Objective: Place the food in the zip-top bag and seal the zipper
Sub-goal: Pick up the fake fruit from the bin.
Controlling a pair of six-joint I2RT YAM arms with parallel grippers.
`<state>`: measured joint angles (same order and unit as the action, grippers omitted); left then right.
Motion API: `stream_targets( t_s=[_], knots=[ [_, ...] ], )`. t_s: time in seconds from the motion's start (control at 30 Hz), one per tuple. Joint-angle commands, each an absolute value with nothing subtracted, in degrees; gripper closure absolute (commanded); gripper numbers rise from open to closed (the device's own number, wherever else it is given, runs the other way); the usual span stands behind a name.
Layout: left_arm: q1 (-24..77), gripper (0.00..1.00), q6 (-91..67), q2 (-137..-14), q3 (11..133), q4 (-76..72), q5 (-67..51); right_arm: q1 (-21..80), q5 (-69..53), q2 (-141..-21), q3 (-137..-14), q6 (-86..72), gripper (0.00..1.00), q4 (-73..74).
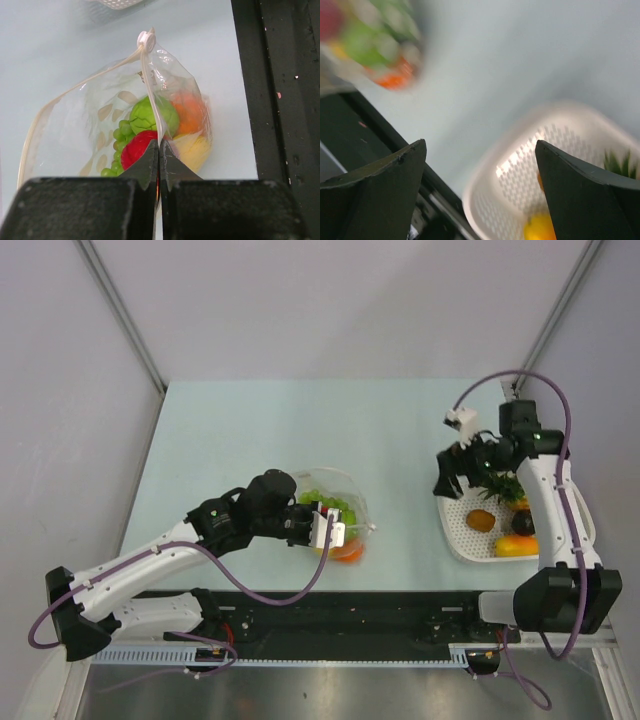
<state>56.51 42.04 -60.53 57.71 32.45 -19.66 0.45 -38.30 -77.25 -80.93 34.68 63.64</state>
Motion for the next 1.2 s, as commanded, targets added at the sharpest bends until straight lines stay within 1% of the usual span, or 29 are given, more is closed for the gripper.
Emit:
stream_targets(
  t_s=[0.0, 0.03, 0.07, 0.13, 0.27, 0.37, 0.53, 0.63, 0.83, 1.0, 1.17],
  knots=[
    [56.87, 1.00, 41.40, -59.76, 58.97, 30.50, -20.83, -8.15, -20.68, -72.78, -68.93, 51.21, 0.07, 65.68],
    [56.87, 1.00, 41.22, -59.85, 58.89, 30.24, -21.00, -8.96, -18.31, -72.43, -64.64, 52.46, 0.07, 64.00],
    [56.87, 1.00, 40.96, -59.77, 58.89, 30.23, -21.01, -9.57, -14.54, -72.07, -63.03, 53.60, 0.07, 62.42],
    [56.87, 1.00, 40.87, -60.03, 58.89, 30.15, -21.27, -10.72, -11.18, -72.77, -59.70, 55.37, 0.07, 58.90],
    [56.87, 1.00, 41.04, -60.21, 58.97, 30.23, -21.18, -10.99, -8.26, -75.84, -57.13, 55.64, 0.08, 54.59],
    [56.87, 1.00, 41.13, -60.12, 58.89, 30.32, -21.01, -11.07, -9.31, -78.48, -58.00, 54.85, 0.09, 53.70],
    [56.87, 1.00, 41.04, -60.03, 58.45, 30.23, -21.00, -9.23, -13.62, -79.10, -62.48, 52.30, 0.09, 58.00],
    [56.87, 1.00, 41.13, -60.47, 58.45, 29.97, -21.18, -7.04, -12.23, -78.66, -61.97, 51.15, 0.09, 57.92],
    [56.87, 1.00, 41.92, -60.38, 58.36, 30.32, -21.45, -7.73, -8.19, -79.71, -59.50, 53.00, 0.09, 55.55],
    [56.87, 1.00, 42.36, -60.29, 58.27, 30.41, -21.45, -9.93, -5.80, -83.31, -59.24, 55.45, 0.07, 51.60],
    [56.87, 1.00, 42.28, -60.64, 58.45, 30.24, -21.36, -9.85, -6.59, -86.74, -59.24, 55.63, 0.09, 50.71]
  ],
)
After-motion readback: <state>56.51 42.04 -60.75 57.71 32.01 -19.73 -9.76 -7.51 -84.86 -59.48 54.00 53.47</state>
